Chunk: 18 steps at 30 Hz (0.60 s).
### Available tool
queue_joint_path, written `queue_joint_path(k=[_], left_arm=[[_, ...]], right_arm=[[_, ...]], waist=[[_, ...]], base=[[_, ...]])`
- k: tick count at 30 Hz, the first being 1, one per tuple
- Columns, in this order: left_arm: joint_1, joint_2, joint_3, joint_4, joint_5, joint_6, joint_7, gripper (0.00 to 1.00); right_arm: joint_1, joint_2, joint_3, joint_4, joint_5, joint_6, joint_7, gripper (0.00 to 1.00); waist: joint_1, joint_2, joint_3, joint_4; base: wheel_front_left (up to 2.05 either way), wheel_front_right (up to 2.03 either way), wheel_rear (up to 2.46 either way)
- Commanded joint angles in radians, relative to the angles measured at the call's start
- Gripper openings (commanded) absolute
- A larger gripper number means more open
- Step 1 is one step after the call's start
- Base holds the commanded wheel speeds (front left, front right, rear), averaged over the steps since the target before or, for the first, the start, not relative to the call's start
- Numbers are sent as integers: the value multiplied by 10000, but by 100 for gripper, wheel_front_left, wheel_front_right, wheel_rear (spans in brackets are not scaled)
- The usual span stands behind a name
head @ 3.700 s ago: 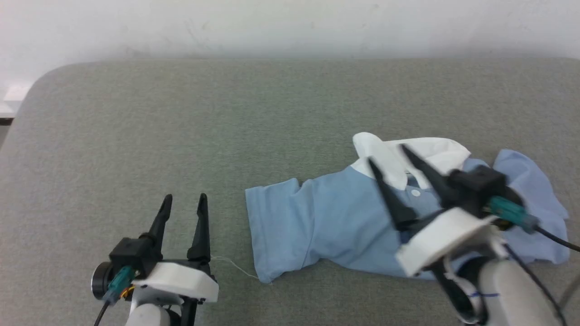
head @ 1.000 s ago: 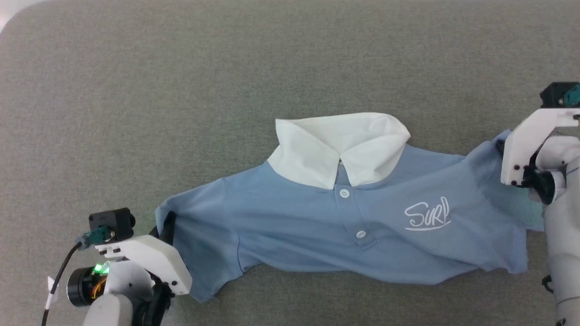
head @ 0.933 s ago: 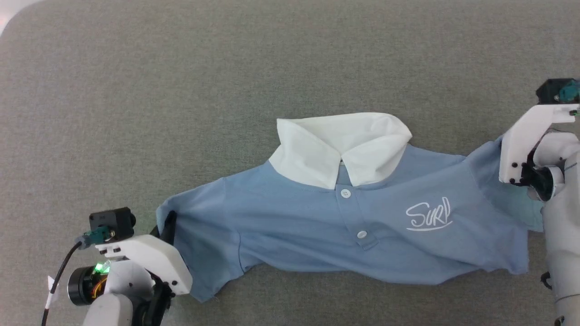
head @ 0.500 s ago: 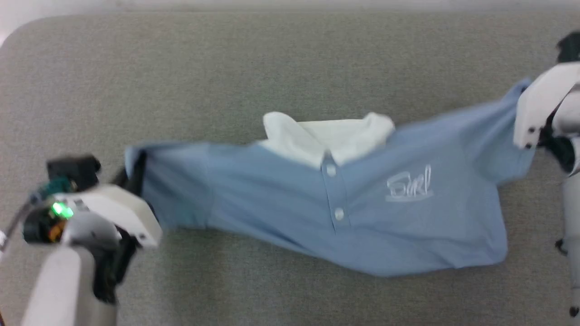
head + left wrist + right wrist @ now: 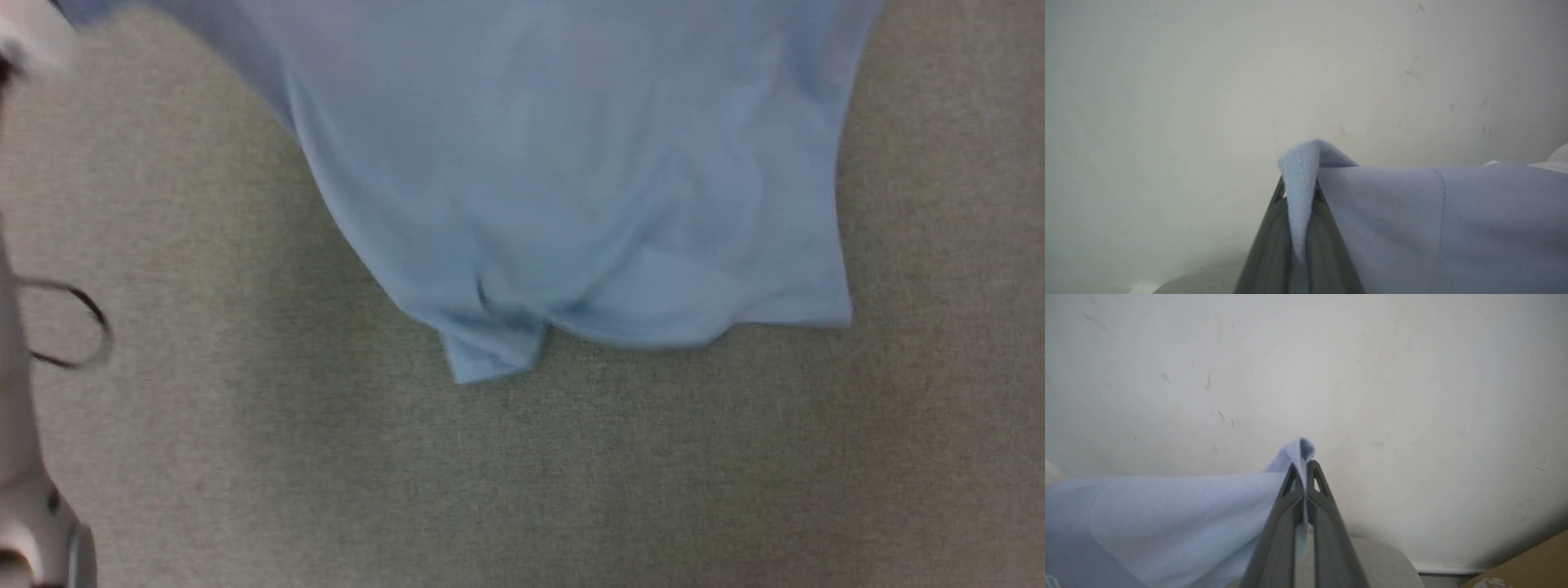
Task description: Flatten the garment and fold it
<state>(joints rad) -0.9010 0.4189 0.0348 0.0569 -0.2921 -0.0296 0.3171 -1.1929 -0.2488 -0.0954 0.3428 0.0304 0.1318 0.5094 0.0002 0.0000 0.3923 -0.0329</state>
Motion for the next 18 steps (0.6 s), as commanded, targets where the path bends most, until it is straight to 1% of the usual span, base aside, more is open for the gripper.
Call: queue_joint_path(k=[1, 3, 6, 8, 10, 13, 15, 18], left_arm=[[-403, 43, 46, 137, 24, 71, -71, 0], [-1365, 85, 51, 537, 89, 152, -201, 0], [-2737, -169, 339, 1053, -211, 455, -495, 0], [-3574, -221, 471, 1342, -276, 618, -756, 0], [-4378, -339, 710, 1559, -430, 839, -1145, 0], [-5456, -334, 807, 1859, -378, 1003, -1780, 0], [-6030, -325, 809, 2051, -347, 1020, -2190, 0], [-6496, -323, 729, 2418, -363, 910, -2523, 0]], right_arm=[[-321, 66, -46, 21, -24, -11, -138, 0], [-1052, 55, 4, 158, -315, -11, -472, 0], [-2146, 146, -94, 362, -682, -11, -1111, 0], [-2815, 284, -255, 440, -911, -11, -1546, 0], [-3435, 390, -399, 503, -1195, -11, -2021, 0], [-4226, 539, -678, 482, -1689, -11, -2744, 0], [-4634, 655, -889, 454, -1947, -11, -3229, 0], [-5015, 762, -991, 630, -2194, -11, -3530, 0]], waist=[[-2, 0, 743, -380], [-2, 0, 1015, -461], [-2, 0, 1372, -576], [-2, 0, 1578, -634], [-2, 0, 1724, -690], [-2, 0, 1872, -725], [-2, 0, 1909, -730], [-2, 0, 1902, -704]], base=[[0, 0, 0], [0, 0, 0], [0, 0, 0], [0, 0, 0], [0, 0, 0], [0, 0, 0], [0, 0, 0], [0, 0, 0]])
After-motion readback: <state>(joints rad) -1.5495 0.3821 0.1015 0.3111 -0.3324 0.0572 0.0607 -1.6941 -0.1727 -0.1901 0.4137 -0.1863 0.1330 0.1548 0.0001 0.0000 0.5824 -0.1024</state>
